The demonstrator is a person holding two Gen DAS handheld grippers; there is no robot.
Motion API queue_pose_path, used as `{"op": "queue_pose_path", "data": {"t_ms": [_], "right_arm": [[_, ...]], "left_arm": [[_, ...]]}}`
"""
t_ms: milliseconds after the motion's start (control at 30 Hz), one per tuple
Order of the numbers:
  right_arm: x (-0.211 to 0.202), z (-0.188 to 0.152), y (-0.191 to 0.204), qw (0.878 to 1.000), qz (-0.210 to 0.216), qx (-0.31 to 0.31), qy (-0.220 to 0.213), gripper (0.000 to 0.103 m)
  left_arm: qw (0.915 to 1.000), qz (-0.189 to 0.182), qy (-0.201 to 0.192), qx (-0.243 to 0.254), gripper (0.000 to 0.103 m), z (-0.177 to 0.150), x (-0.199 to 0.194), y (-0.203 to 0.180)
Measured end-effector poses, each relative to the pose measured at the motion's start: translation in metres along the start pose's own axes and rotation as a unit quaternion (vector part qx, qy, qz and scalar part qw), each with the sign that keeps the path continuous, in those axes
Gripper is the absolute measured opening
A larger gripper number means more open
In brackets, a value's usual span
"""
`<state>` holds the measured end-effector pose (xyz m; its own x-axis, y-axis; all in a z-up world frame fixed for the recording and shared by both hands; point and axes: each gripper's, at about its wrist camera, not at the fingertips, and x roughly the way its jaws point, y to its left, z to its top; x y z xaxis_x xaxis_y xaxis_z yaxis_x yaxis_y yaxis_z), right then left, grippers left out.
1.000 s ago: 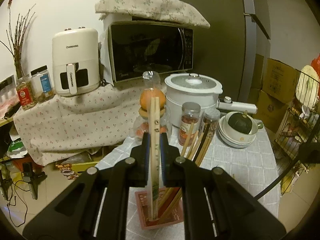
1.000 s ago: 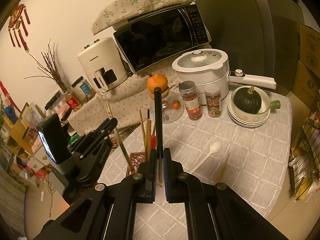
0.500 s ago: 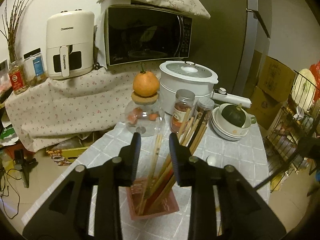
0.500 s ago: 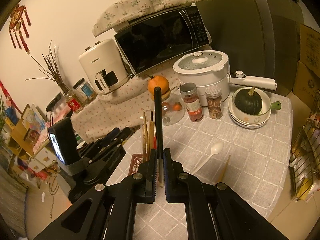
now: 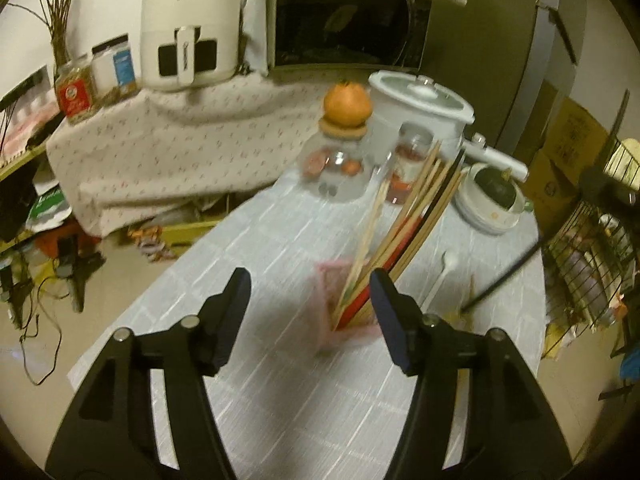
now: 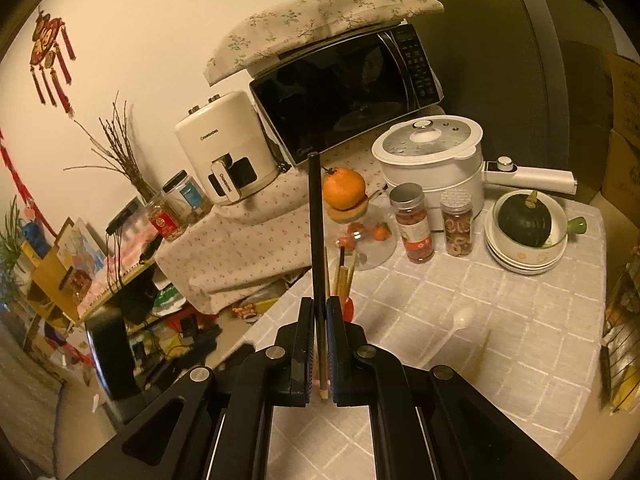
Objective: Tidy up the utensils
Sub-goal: 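Lower the black chopstick into the pink holder with the right tool and open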
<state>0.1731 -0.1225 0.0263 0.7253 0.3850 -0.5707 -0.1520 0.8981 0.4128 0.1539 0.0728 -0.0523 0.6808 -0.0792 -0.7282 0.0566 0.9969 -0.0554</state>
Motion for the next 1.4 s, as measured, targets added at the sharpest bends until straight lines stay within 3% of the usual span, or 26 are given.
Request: {"op": "queue_pose_path", "data": {"t_ms": [267,600,900,1167,1300,1400], "right_arm": [[0.022,0.001,-0.001,0.999,0.013,0.034,-0.018,0.006],[0.066,-0.019,0.01,0.999,-0.016,0.012,0.028,0.006],[0.08,-0.028,0.006,0.998,-0.021,0.013,0.059,0.008],[0.062,-0.023,-0.003,0.998,-0.02,0.025,0.056,0.027],[0.048,-0.02,-0.011,0.998,-0.028,0.023,0.051,0.042],[0.039,-0.019,-0.018,0.998,-0.036,0.02,0.051,0.046]], "left_arm": [[0.9994,0.008,0.034,0.005,0.063,-0.013,0.002,0.013],[0.9985,-0.001,0.052,0.013,0.063,-0.019,0.006,0.012],[0.9984,-0.005,0.051,0.023,0.067,-0.02,0.005,0.004],[0.998,-0.006,0.054,0.033,0.071,-0.022,0.004,-0.005],[0.9977,-0.009,0.057,0.037,0.075,-0.022,0.004,-0.01],[0.9973,-0.013,0.061,0.038,0.079,-0.023,0.003,-0.015]]}}
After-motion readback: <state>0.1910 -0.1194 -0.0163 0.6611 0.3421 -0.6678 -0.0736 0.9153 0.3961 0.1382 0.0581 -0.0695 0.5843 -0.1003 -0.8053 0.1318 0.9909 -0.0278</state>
